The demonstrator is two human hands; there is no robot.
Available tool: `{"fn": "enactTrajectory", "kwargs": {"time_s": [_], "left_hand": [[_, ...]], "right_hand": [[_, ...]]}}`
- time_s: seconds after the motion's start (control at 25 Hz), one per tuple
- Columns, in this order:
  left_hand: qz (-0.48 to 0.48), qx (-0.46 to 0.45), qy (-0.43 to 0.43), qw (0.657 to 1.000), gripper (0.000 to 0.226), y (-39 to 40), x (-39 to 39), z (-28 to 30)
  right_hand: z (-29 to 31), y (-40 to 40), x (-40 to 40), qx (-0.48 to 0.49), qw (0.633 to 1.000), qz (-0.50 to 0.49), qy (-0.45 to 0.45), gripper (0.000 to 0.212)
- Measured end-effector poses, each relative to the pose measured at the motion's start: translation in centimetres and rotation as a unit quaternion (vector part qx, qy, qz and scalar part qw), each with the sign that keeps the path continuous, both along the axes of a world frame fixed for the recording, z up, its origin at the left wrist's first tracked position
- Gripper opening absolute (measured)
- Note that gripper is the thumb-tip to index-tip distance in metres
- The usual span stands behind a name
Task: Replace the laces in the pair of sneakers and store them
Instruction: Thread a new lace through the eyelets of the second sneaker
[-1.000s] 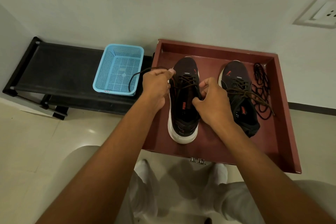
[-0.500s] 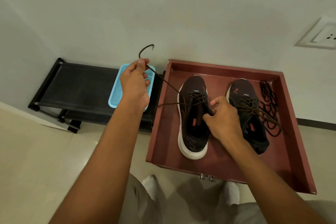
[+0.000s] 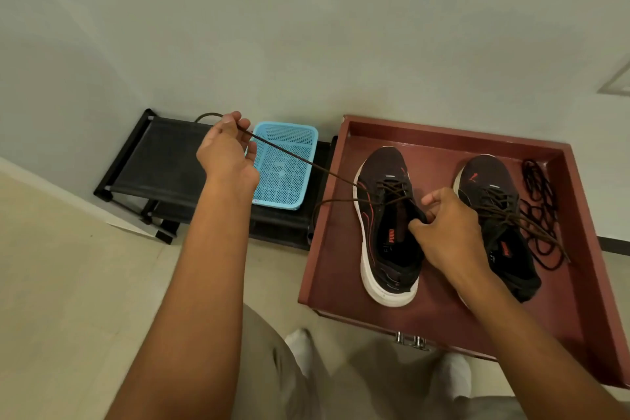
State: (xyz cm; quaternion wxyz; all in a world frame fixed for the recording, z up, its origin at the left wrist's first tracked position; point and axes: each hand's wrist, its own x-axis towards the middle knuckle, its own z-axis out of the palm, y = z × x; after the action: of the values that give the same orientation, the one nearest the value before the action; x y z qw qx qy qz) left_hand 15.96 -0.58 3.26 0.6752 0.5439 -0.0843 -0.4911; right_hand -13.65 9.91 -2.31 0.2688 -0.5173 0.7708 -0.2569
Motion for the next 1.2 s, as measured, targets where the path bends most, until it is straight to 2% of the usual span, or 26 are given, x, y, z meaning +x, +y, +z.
{"fn": "enactTrajectory", "kwargs": {"time_s": [0.16, 0.28, 0.36, 0.44, 0.6, 0.68, 0.88, 1.04, 1.2], "left_hand": [[0.039, -0.034, 0.055, 0.997, 0.019, -0.3, 0.7, 0.4], [0.063, -0.047, 0.046, 0.996, 0.021, -0.3, 1.6, 0.4], [0.053, -0.025, -0.037, 0.998, 0.022, -0.3, 1.5, 0.3], [0.014, -0.014, -0.162, 0.987, 0.023, -0.3, 0.2, 0.1], [-0.121, -0.062, -0.362, 0.922, 0.018, 0.9, -5.3, 0.3], [-0.186, -0.077, -0.422, 0.884, 0.018, 1.9, -8.3, 0.0], [-0.297, -0.133, -0.511, 0.795, 0.013, 4.3, -13.3, -2.2], [-0.387, -0.101, -0.536, 0.744, 0.008, 5.7, -15.1, -4.0], [-0.403, -0.059, -0.582, 0.704, 0.007, 6.1, -15.2, -5.0]], "right_hand": [[0.0, 0.0, 0.0, -0.003, 1.0, -0.006, -0.016, 0.023], [0.3, 0.0, -0.1, 0.006, 0.999, -0.008, -0.033, 0.016], [0.4, 0.0, -0.3, 0.017, 0.999, -0.005, -0.043, 0.014], [0.6, 0.0, -0.7, 0.026, 0.998, -0.001, -0.063, 0.016], [0.8, 0.2, -1.3, 0.029, 0.994, -0.009, -0.106, 0.017], [0.7, 0.2, -1.4, 0.032, 0.992, -0.015, -0.119, 0.015], [0.7, 0.1, -1.6, 0.029, 0.99, -0.014, -0.137, 0.009], [0.5, 0.2, -1.6, 0.028, 0.986, -0.018, -0.164, 0.014], [0.1, 0.0, -1.7, 0.042, 0.977, -0.037, -0.205, 0.01]]}}
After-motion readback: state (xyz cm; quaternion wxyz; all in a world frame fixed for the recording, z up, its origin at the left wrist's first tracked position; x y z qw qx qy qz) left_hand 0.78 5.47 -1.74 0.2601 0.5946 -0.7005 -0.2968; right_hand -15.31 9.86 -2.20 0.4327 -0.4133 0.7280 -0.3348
